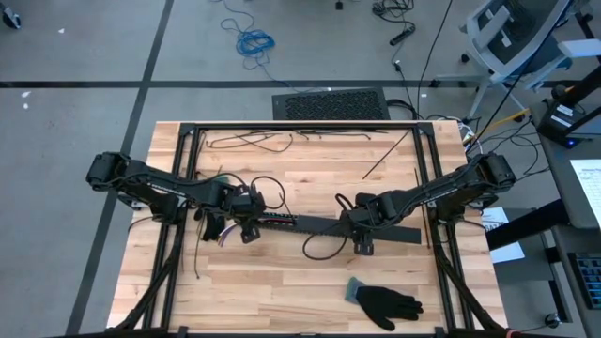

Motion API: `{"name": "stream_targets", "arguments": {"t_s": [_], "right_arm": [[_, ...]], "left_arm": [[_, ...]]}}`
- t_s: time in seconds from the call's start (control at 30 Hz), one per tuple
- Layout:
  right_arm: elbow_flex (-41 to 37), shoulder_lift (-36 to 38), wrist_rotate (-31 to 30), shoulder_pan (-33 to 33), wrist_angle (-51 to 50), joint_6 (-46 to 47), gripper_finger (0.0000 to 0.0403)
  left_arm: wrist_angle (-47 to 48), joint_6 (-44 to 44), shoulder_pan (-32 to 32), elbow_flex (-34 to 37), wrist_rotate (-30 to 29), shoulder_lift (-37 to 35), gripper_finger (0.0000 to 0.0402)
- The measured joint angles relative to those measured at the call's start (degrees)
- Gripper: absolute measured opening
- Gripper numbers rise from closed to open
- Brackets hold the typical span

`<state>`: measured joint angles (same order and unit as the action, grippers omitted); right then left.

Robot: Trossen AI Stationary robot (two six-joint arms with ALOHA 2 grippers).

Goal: Ziptie cables
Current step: Close the cable duct with the cable duct cover

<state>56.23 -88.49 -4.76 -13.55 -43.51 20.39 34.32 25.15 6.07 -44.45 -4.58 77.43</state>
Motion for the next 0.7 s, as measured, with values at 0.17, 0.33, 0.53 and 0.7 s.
{"name": "stream_targets", "arguments": {"t_s": [0.17, 0.33, 0.53, 0.7], "right_arm": [[0.0, 0.0, 0.2, 0.0, -0.1, 0.1, 0.0226], [-0.1, 0.0, 0.2, 0.0, -0.1, 0.5, 0.0226], [-3.1, 0.0, 0.5, 0.0, 0.5, 1.4, 0.0226], [-2.6, 0.0, 0.6, 0.0, 1.1, 0.9, 0.0226]], "left_arm": [[-1.1, 0.0, 0.0, 0.0, 0.0, 0.0, 0.0052], [-1.2, 0.0, 0.0, 0.0, 0.0, 0.0, 0.0052], [-3.0, 0.0, 0.0, 0.0, 0.0, 0.0, 0.0052], [-3.0, 0.0, 0.0, 0.0, 0.0, 0.0, 0.0052]]}}
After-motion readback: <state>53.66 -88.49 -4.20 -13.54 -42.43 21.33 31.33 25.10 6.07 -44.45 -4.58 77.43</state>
